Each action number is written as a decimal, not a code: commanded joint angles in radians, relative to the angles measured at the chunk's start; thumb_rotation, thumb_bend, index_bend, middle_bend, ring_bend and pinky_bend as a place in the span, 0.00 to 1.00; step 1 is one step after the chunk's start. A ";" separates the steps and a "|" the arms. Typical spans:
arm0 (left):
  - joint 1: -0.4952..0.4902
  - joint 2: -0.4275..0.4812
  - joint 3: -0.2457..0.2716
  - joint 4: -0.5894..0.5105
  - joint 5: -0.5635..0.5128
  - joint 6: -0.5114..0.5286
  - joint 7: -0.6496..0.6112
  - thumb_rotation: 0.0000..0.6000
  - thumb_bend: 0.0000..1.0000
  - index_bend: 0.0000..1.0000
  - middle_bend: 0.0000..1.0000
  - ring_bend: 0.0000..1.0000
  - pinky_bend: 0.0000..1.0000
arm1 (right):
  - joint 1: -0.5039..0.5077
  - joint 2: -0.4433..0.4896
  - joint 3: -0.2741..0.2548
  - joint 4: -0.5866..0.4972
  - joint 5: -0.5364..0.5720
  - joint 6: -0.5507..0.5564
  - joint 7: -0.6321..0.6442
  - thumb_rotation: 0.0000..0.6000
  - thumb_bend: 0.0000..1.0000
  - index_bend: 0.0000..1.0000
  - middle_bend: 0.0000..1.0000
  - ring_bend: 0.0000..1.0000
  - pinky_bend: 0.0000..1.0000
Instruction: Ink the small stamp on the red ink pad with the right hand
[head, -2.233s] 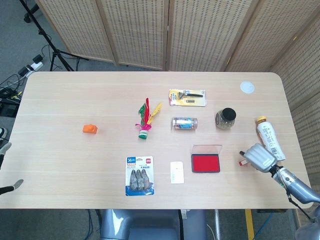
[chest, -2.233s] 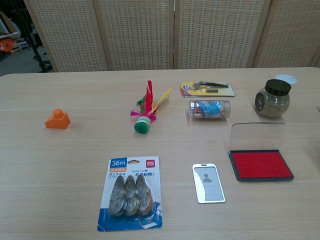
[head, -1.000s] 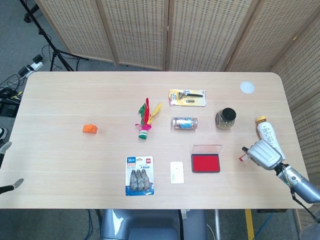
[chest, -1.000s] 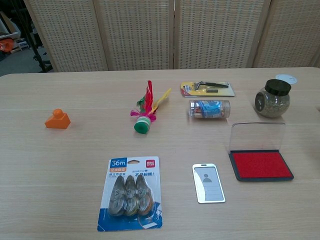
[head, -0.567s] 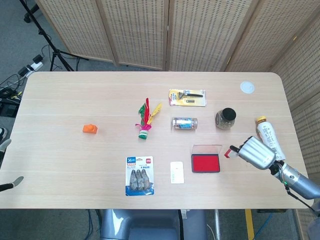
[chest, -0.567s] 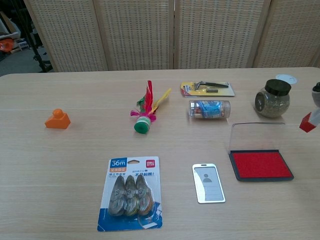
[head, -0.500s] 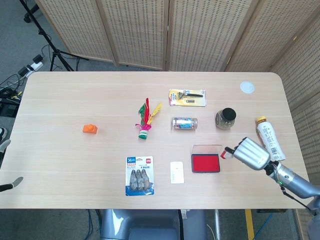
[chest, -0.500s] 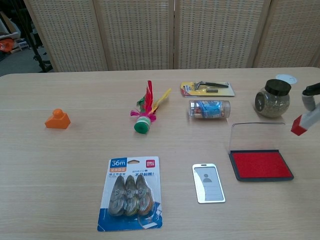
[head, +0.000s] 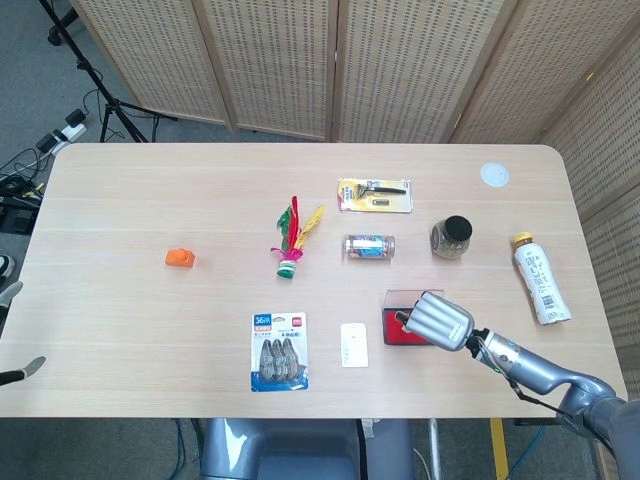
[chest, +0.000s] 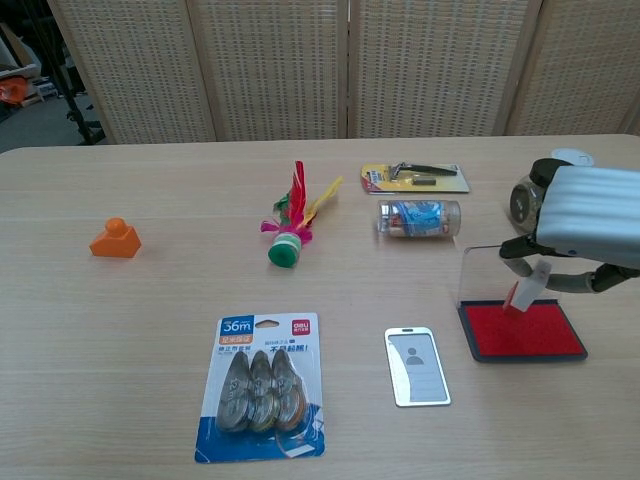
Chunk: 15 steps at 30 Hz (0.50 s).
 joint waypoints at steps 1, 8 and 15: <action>0.001 0.001 0.000 0.000 0.001 0.002 -0.002 1.00 0.00 0.00 0.00 0.00 0.00 | 0.005 -0.001 0.009 -0.010 0.007 -0.030 -0.020 1.00 0.72 0.57 0.95 1.00 1.00; -0.002 -0.002 0.001 0.003 -0.001 -0.003 0.002 1.00 0.00 0.00 0.00 0.00 0.00 | -0.014 -0.004 0.008 0.017 0.013 -0.038 0.008 1.00 0.72 0.57 0.95 1.00 1.00; -0.002 -0.005 0.002 -0.001 -0.002 -0.002 0.016 1.00 0.00 0.00 0.00 0.00 0.00 | -0.044 -0.024 0.002 0.061 0.018 -0.033 0.043 1.00 0.72 0.57 0.95 1.00 1.00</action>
